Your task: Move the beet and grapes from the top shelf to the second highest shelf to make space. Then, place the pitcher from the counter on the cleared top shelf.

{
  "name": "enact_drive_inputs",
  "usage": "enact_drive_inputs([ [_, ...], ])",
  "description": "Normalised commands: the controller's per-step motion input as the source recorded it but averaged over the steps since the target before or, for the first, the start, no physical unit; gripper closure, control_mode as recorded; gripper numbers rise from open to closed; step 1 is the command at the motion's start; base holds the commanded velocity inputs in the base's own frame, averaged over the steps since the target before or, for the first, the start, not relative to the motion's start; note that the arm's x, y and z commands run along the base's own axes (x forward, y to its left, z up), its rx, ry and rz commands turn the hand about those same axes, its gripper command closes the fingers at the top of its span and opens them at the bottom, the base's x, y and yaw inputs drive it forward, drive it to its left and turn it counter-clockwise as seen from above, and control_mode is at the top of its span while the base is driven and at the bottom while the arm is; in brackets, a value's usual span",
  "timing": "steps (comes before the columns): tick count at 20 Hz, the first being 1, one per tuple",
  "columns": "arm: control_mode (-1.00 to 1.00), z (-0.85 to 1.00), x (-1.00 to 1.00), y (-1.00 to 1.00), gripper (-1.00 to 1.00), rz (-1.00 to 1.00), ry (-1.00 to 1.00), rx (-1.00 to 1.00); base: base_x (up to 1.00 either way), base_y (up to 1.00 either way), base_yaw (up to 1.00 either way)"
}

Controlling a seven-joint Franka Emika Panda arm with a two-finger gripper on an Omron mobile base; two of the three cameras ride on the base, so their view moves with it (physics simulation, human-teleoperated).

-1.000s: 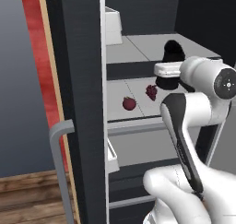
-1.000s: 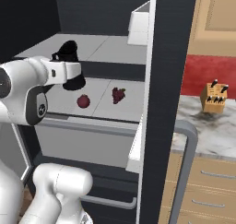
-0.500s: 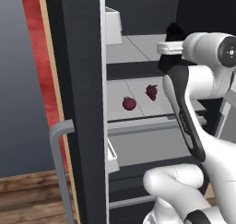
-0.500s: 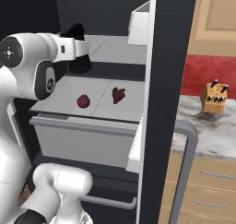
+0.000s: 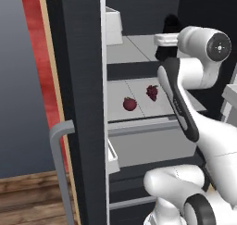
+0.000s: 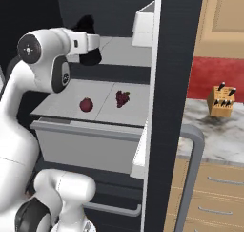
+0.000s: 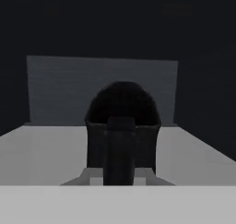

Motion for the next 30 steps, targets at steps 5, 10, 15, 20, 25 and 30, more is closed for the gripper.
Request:
enact_drive_inputs([
  [5,-1.00,0.00,0.84,-0.10,1.00,0.00,-0.03,0.00,0.00,0.00,0.00],
  [10,-1.00,0.00,0.97,-0.05,1.00,0.00,0.04,0.00,0.00,0.00,0.00],
  [15,-1.00,0.00,1.00,0.00,1.00,0.00,0.05,0.00,0.00,0.00,0.00],
  [20,-1.00,0.00,0.95,0.00,1.00,0.00,0.03,0.00,0.00,0.00,0.00],
  [25,-1.00,-0.16,0.73,-0.01,1.00,0.00,0.00,0.00,0.00,0.00,0.00],
  [30,-1.00,-0.35,0.59,-0.08,1.00,0.00,0.00,0.00,0.00,0.00,0.00],
])
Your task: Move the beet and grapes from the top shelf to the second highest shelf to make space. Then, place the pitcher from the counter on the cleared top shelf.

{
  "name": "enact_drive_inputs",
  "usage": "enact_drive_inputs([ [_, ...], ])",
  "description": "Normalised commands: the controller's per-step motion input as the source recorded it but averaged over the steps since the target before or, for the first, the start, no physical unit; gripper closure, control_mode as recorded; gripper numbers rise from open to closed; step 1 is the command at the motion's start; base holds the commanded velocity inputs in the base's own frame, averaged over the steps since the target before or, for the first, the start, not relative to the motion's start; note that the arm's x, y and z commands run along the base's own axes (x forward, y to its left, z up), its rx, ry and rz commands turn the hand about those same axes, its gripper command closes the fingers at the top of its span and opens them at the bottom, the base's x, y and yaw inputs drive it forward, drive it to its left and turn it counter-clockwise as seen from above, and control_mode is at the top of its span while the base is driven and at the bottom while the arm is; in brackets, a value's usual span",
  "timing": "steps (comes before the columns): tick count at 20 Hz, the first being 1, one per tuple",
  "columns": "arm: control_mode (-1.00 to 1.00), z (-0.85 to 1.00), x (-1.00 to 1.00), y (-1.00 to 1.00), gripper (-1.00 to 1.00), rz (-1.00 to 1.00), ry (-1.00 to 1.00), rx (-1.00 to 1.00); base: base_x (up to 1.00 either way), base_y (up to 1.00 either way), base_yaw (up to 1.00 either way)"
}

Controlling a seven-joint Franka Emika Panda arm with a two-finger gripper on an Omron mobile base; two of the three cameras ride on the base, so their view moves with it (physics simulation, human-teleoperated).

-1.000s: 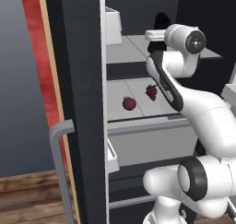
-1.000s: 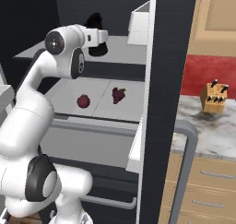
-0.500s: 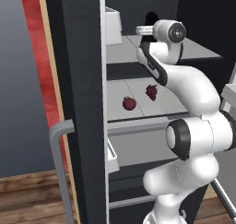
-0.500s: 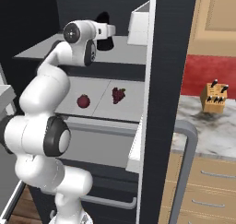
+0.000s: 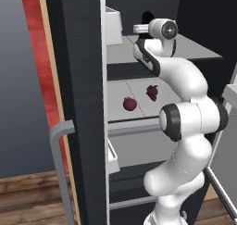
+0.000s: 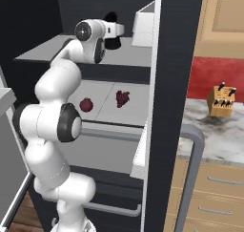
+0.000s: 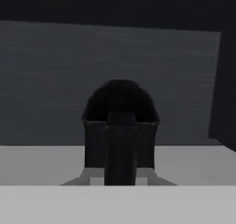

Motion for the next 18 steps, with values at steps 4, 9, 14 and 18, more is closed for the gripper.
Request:
enact_drive_inputs([
  [4,-1.00,-0.32,0.56,-0.08,1.00,0.00,0.00,0.00,0.00,0.00,0.00],
  [9,-1.00,-0.15,0.36,0.00,-1.00,0.00,0.00,0.00,0.00,0.00,0.00],
  [14,-1.00,0.00,0.05,0.00,-1.00,0.00,0.00,0.00,0.00,0.00,0.00],
  [18,-1.00,0.00,0.00,0.00,-1.00,0.00,0.00,0.00,0.00,0.00,0.00],
])
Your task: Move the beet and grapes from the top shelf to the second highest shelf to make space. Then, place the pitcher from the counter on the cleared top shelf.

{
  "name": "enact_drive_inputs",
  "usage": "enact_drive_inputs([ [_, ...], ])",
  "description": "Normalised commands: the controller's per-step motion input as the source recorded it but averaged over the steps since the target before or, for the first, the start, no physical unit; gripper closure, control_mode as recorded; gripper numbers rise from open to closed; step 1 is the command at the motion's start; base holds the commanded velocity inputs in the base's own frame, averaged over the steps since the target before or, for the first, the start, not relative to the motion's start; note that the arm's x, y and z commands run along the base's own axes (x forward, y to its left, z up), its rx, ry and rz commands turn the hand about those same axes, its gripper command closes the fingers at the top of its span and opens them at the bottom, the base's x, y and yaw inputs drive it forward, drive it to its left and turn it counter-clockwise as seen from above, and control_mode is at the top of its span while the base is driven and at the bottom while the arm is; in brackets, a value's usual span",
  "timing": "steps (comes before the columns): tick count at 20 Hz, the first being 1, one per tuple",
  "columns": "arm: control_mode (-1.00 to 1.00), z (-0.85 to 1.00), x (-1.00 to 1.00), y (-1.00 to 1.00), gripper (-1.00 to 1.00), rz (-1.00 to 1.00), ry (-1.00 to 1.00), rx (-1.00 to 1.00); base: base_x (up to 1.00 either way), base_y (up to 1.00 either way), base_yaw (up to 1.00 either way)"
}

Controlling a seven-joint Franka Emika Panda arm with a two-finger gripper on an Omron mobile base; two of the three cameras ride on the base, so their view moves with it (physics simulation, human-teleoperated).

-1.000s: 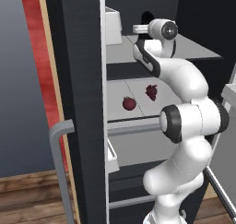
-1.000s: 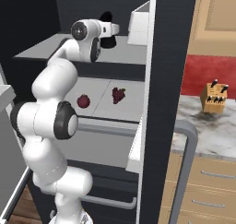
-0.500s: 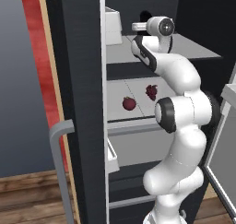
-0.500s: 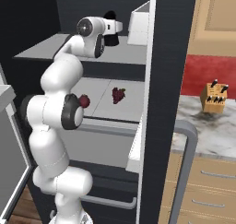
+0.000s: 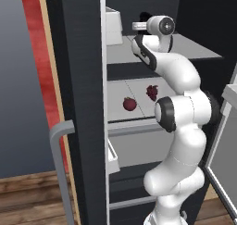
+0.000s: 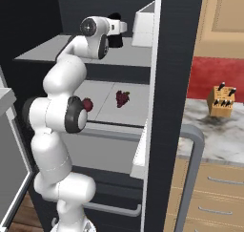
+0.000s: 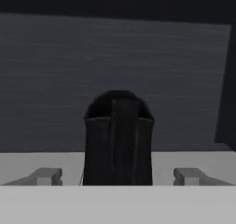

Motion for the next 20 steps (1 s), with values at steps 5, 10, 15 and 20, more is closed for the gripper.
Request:
enact_drive_inputs([
  [5,-1.00,0.00,-0.26,0.00,-1.00,-0.02,0.00,-0.02,0.00,0.00,0.00],
  [10,-1.00,0.03,-0.71,0.00,-1.00,-0.04,0.00,-0.02,0.00,0.00,0.00],
  [15,-1.00,0.00,-1.00,0.12,-1.00,0.00,0.10,-0.04,0.00,0.00,0.00],
  [20,-1.00,0.00,-1.00,0.24,-1.00,0.00,0.07,-0.05,0.00,0.00,0.00],
])
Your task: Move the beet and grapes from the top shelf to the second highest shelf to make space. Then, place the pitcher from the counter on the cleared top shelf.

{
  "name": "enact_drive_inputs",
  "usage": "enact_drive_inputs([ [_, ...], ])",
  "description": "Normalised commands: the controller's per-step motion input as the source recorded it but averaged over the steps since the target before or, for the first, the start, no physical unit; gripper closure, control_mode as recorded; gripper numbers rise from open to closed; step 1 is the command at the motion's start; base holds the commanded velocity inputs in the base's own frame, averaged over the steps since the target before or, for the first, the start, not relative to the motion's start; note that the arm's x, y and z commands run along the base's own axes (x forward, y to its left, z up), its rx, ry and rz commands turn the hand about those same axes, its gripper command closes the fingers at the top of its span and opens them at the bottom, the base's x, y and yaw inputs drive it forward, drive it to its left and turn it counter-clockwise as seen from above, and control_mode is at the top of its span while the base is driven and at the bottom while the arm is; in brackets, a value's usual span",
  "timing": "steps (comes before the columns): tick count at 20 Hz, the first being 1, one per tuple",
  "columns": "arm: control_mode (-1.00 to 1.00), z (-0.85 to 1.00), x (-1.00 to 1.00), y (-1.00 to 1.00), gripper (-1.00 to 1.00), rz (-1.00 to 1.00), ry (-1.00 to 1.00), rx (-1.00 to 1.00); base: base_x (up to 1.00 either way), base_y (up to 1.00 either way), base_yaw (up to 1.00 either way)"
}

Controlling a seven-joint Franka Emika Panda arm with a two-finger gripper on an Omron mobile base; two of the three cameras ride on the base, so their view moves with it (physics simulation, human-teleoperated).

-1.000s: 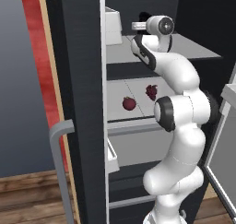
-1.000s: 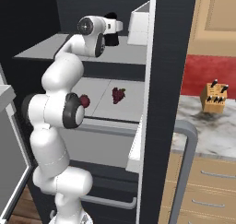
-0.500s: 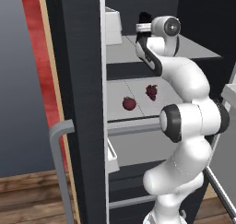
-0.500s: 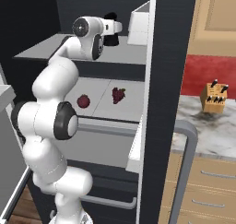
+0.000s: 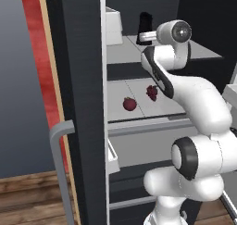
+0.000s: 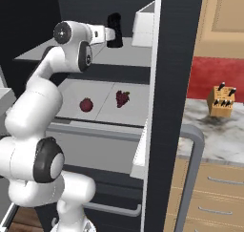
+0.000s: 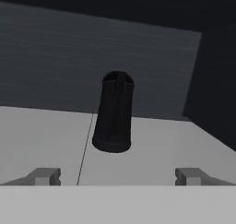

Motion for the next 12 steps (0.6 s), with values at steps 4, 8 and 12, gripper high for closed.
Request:
enact_drive_inputs([
  [4,-1.00,0.00,-1.00,0.24,-1.00,0.00,0.06,-0.03,0.00,0.00,0.00],
  [8,-1.00,0.00,-1.00,0.23,-1.00,0.00,0.08,-0.01,0.00,0.00,0.00],
  [12,-1.00,0.00,-1.00,0.19,-1.00,0.00,0.10,0.00,0.00,0.00,0.00],
])
